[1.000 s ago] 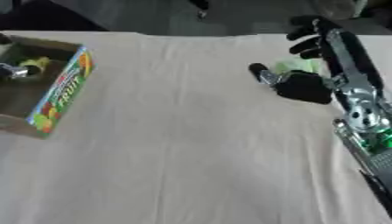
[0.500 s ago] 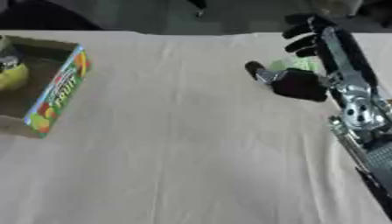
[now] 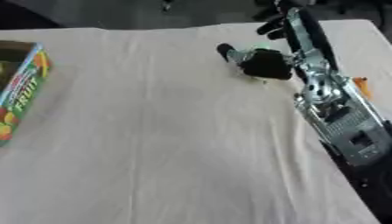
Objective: Pick up the objects with one hand, pass them to the other hand, and then place them into the box on the other side of the table.
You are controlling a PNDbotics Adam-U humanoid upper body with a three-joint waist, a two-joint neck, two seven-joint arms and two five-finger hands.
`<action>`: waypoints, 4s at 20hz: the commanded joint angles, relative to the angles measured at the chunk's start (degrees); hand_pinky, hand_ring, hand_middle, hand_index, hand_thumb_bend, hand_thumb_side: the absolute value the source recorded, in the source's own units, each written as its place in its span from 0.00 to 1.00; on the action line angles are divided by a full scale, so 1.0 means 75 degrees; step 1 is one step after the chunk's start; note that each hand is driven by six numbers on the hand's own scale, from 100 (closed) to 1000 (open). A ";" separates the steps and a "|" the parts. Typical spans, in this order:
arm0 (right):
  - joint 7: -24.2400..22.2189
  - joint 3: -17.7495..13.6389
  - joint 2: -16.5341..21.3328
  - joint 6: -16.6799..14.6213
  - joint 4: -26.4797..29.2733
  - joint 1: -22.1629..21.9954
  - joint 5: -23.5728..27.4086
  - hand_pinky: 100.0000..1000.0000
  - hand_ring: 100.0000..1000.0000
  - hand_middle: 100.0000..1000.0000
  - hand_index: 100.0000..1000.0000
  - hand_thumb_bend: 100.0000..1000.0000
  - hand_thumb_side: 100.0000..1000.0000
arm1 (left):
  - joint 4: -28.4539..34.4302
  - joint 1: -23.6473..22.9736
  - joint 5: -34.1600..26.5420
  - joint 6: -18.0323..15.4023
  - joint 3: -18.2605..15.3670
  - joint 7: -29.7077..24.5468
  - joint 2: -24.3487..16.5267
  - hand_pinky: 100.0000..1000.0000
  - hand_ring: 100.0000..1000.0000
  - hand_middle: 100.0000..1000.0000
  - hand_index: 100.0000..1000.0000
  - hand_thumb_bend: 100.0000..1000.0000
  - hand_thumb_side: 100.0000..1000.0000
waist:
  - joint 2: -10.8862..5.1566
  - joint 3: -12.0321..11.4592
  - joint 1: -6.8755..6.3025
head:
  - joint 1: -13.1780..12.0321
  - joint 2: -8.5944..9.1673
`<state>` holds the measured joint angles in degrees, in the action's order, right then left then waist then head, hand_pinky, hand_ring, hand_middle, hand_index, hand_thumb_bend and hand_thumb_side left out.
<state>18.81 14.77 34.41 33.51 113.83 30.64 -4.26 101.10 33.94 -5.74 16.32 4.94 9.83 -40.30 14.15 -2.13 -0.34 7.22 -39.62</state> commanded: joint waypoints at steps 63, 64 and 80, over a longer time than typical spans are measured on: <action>-0.1126 -0.1151 0.2929 0.2219 -0.2990 -0.1202 0.1593 0.76 0.74 0.72 0.82 0.45 0.06 | 0.0059 -0.0438 -0.0228 -0.0018 -0.0327 0.0245 0.0227 0.57 0.68 0.54 0.62 0.23 0.40 | -0.0016 -0.0015 0.0120 | 0.1075 0.0192; -0.1130 -0.1146 0.2923 0.2229 -0.3025 -0.1199 0.1590 0.76 0.74 0.72 0.82 0.44 0.05 | 0.0056 -0.0444 -0.0226 -0.0017 -0.0327 0.0241 0.0226 0.57 0.68 0.54 0.62 0.23 0.40 | -0.0013 -0.0013 0.0118 | 0.1070 0.0191; -0.1515 -0.0919 0.2861 0.2310 -0.3415 -0.1167 0.1613 0.76 0.74 0.72 0.81 0.41 0.04 | 0.0051 -0.0446 -0.0196 -0.0020 -0.0302 0.0197 0.0251 0.57 0.69 0.55 0.62 0.21 0.41 | 0.0015 0.0008 0.0104 | 0.1035 0.0185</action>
<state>7.78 8.22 54.35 50.82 88.29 21.20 7.91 101.00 30.14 -7.48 16.23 3.03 11.49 -37.25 15.01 -2.10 0.40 14.94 -38.22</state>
